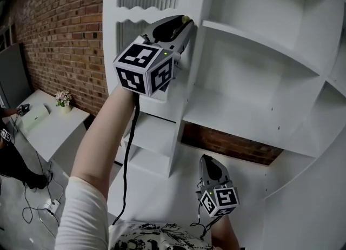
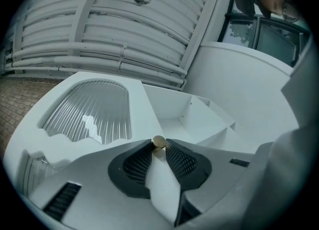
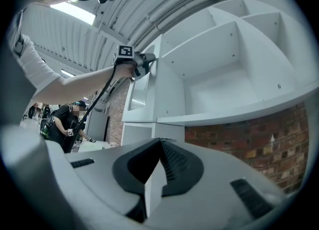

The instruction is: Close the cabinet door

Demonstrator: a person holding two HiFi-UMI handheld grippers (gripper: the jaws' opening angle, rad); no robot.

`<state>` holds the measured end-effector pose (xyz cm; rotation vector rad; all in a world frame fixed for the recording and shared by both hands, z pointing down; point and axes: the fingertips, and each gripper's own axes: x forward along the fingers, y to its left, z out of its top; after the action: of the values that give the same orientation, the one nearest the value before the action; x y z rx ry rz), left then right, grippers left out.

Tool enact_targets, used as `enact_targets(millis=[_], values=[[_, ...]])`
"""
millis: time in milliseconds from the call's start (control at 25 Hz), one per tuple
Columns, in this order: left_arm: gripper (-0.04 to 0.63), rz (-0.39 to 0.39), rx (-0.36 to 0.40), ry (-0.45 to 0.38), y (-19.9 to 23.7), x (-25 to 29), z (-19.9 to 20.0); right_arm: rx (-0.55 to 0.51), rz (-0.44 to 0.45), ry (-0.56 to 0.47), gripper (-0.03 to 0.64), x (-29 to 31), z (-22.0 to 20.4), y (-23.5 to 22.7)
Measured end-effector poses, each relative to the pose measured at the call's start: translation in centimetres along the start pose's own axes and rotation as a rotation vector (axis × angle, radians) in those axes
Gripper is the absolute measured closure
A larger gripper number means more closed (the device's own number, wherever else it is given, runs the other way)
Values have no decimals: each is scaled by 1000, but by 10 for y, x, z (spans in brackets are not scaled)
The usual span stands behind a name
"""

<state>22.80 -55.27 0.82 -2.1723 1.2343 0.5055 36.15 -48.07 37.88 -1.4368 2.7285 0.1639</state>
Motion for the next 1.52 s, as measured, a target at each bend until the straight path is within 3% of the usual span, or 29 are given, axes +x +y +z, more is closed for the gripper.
enact_targets(millis=[320, 480, 760, 960, 1040, 1160, 1240, 1520], values=[[502, -51, -63, -49, -6, -38, -15, -4, -28, 20, 610, 0, -1, 23], [524, -53, -42, -55, -3, -78, -26, -4, -74, 12, 609, 5, 0, 30], [583, -70, 26, 125, -11, -158, -81, -65, -115, -14, 609, 19, 13, 69], [584, -118, 4, 236, -27, -221, -127, -67, -139, -9, 611, 27, 7, 95], [584, -119, -43, 292, -31, -245, -149, -68, -147, -2, 611, 29, 1, 105], [584, -104, -186, 395, -35, -288, -187, -75, -158, 8, 611, 30, -6, 120], [584, -91, -242, 453, -34, -313, -207, -84, -168, 12, 611, 30, -9, 129], [584, -38, -252, 587, -19, -375, -244, -56, -176, -16, 611, 32, -10, 153]])
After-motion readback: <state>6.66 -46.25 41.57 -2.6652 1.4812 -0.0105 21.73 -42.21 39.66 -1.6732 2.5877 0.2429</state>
